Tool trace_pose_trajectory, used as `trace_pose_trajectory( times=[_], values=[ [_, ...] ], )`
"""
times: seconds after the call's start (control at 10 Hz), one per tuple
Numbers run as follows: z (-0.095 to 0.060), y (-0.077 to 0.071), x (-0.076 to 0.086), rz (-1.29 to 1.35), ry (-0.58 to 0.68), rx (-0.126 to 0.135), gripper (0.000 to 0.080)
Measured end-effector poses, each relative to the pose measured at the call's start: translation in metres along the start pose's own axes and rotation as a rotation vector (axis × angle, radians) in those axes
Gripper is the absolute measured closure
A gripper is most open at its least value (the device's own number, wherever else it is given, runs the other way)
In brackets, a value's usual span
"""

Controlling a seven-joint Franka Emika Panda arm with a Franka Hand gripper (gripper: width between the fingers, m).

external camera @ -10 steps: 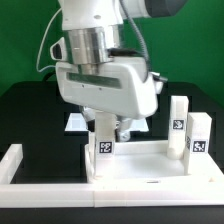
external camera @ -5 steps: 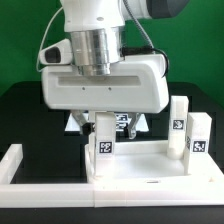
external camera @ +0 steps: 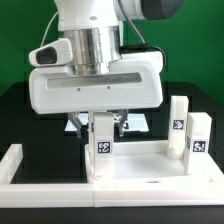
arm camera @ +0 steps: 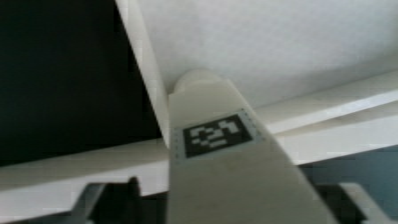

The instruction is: Assemble desk

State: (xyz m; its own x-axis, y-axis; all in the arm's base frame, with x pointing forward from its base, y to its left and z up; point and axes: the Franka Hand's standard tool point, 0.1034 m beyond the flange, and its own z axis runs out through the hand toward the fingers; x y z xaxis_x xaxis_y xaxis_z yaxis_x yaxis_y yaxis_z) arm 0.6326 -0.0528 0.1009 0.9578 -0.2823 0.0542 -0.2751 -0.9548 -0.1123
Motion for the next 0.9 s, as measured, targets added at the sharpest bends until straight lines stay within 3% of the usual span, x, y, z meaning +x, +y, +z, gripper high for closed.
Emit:
trace_pose_trajectory(
  times=[0.1,0.3,0.7,0.9],
  values=[
    [0.0000,0.0008,0.0002,0.085,0.000,-0.001,0.0512],
    [0.0001,0.0012,0.0005,0.238,0.002,-0.001,0.0512],
    [0.0005,0.0011,0.0040,0.891,-0.028,-0.028,0.0512],
    [0.0025,-0.0001,0.0034,1.328,-0.032,-0.017,0.0512]
  ],
)
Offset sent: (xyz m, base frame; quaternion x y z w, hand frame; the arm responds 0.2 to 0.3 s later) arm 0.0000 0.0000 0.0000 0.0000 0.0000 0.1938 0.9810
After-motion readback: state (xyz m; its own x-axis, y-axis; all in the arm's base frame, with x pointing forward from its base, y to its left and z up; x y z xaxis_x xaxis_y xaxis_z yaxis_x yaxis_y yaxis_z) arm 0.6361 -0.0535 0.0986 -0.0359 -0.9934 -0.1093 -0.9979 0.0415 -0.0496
